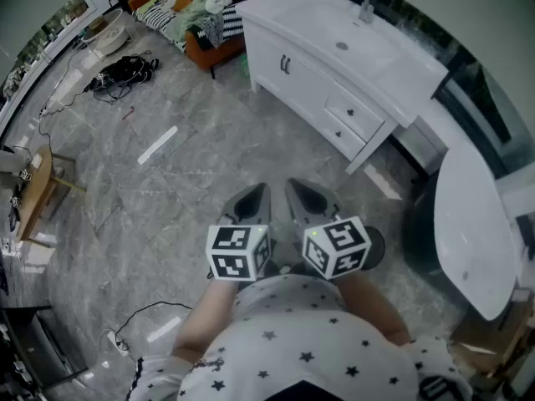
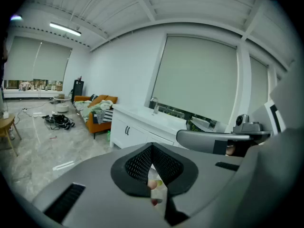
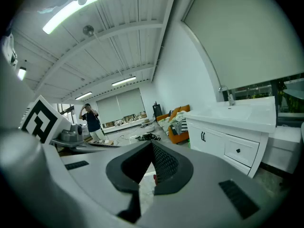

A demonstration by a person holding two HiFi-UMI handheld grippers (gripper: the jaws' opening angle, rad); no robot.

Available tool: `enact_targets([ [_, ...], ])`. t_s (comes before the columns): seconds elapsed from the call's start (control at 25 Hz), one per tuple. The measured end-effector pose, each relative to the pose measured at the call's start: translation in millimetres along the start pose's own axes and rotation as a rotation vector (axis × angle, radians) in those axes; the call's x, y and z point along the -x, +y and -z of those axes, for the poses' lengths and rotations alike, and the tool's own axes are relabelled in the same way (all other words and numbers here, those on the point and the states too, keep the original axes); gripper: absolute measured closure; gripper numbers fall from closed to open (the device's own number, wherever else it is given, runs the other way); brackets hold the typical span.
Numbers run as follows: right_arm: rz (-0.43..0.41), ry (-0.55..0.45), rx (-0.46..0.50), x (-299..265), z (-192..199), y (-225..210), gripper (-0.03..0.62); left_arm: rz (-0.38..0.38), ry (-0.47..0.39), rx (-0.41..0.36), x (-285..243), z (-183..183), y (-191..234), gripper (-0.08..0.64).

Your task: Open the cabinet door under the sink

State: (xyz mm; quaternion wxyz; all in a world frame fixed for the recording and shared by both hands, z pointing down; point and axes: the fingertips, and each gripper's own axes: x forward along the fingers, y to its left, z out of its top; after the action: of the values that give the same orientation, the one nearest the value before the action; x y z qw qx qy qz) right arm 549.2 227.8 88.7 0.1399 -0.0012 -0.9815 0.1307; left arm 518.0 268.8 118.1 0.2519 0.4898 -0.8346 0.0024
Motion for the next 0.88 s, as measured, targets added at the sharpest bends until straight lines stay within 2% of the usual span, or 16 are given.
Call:
enact_targets([
  [0.56, -0.003, -0.015, 0.028, 11, -3, -6, 0.586, -0.036, -0.030, -0.002, 2, -1, -7, 0.555],
  [0.88, 0.025, 0.005, 0.002, -10, -3, -22, 0.586, -0.021, 0.006, -0.032, -20, -2, 4, 0.555],
])
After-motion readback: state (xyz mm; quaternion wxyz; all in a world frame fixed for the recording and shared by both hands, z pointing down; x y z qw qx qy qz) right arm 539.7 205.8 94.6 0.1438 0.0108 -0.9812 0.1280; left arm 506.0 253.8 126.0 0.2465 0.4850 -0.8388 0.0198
